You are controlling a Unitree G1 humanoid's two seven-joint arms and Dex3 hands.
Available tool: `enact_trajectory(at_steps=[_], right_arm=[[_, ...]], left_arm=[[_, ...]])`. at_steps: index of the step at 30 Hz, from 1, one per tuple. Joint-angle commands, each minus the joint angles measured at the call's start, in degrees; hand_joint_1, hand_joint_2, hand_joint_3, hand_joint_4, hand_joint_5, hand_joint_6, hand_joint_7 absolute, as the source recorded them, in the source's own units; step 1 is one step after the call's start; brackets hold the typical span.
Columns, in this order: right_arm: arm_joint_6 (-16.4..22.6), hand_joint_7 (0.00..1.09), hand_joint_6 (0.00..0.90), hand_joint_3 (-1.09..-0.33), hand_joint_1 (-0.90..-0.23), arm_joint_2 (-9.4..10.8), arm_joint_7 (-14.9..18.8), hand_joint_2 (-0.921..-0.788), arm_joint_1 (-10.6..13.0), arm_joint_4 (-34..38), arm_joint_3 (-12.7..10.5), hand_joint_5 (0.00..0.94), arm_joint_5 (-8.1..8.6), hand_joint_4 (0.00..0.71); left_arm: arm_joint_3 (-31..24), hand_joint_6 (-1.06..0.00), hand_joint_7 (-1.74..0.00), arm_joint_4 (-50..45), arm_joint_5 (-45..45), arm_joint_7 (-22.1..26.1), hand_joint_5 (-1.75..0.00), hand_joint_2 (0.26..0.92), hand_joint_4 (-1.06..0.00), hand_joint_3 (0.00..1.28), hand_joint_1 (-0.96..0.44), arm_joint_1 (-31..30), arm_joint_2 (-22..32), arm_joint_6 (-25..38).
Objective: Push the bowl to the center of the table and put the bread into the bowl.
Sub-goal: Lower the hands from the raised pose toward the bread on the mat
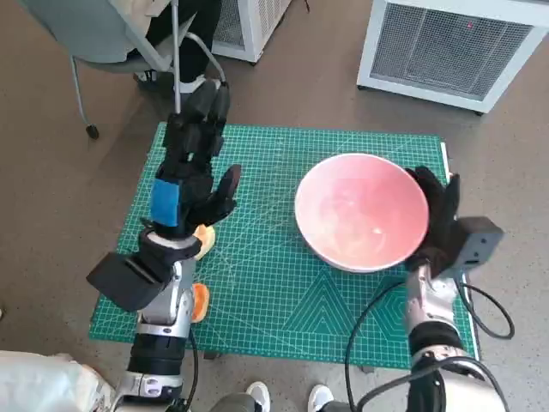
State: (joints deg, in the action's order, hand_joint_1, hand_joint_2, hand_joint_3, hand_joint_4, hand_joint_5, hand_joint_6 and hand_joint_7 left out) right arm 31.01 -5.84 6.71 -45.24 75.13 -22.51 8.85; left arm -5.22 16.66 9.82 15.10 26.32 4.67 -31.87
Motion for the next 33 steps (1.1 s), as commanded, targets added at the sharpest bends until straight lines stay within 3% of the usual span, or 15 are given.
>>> enact_trajectory(at_steps=[1,5,10,14,19,23,27,33], right_arm=[[-1.9,0.06,0.331,-0.75,-0.512,1.9,-0.2,-0.921,-0.9,0.7,0.1,0.01,0.18,0.295],[-2.7,0.07,0.332,-0.768,-0.499,2.7,-2.0,-0.921,-2.1,0.9,1.6,0.01,-1.6,0.3],[-4.0,0.08,0.341,-0.784,-0.536,3.4,-3.4,-0.921,-3.2,1.2,3.6,0.012,-3.55,0.307],[-5.3,0.08,0.342,-0.768,-0.559,3.4,-2.7,-0.921,-3.9,1.3,3.5,0.009,-3.2,0.306],[-5.4,0.09,0.333,-0.765,-0.54,2.7,-3.3,-0.921,-4.4,1.0,3.8,0.008,-3.36,0.306],[-4.3,0.09,0.321,-0.77,-0.528,0.4,-3.7,-0.921,-4.8,0.4,4.1,0.004,-3.63,0.3],[-1.0,0.09,0.319,-0.751,-0.53,-2.2,-4.2,-0.921,-5.0,-0.6,4.7,0.002,-4.39,0.298],[8.7,0.09,0.312,-0.732,-0.532,-5.5,-1.4,-0.921,-5.0,-3.5,6.3,0.0,-5.69,0.279]], left_arm=[[-0.4,0.0,-0.51,-0.9,-0.5,-0.4,-0.03,0.921,-0.17,0.5,-0.5,-0.9,0.7,-1.1],[-0.7,0.0,-0.51,-1.0,-0.3,-0.4,-0.03,0.921,-0.18,0.51,-0.5,-1.2,0.7,-1.2],[-0.9,0.0,-0.51,-1.5,-0.5,-0.7,-0.03,0.921,-0.18,0.51,-0.5,-1.8,1.0,-1.0],[-1.1,0.0,-0.51,-2.7,-0.7,-0.8,-0.02,0.921,-0.18,0.51,-0.5,-2.7,1.4,-0.8],[-1.5,-0.01,-0.51,-5.5,-1.4,-0.7,-0.02,0.921,-0.18,0.51,-0.49,-5.3,3.2,-0.2],[-2.2,-0.01,-0.51,-9.4,-2.9,1.3,-0.02,0.921,-0.19,0.51,-0.49,-9.8,7.9,0.7],[-3.9,-0.02,-0.52,-15.6,-5.1,6.1,-0.03,0.921,-0.2,0.49,-0.51,-15.6,16.7,4.2],[-8.1,-0.04,-0.55,-25.1,-9.5,9.7,-0.04,0.921,-0.24,0.45,-0.52,-23.4,26.6,8.6]])
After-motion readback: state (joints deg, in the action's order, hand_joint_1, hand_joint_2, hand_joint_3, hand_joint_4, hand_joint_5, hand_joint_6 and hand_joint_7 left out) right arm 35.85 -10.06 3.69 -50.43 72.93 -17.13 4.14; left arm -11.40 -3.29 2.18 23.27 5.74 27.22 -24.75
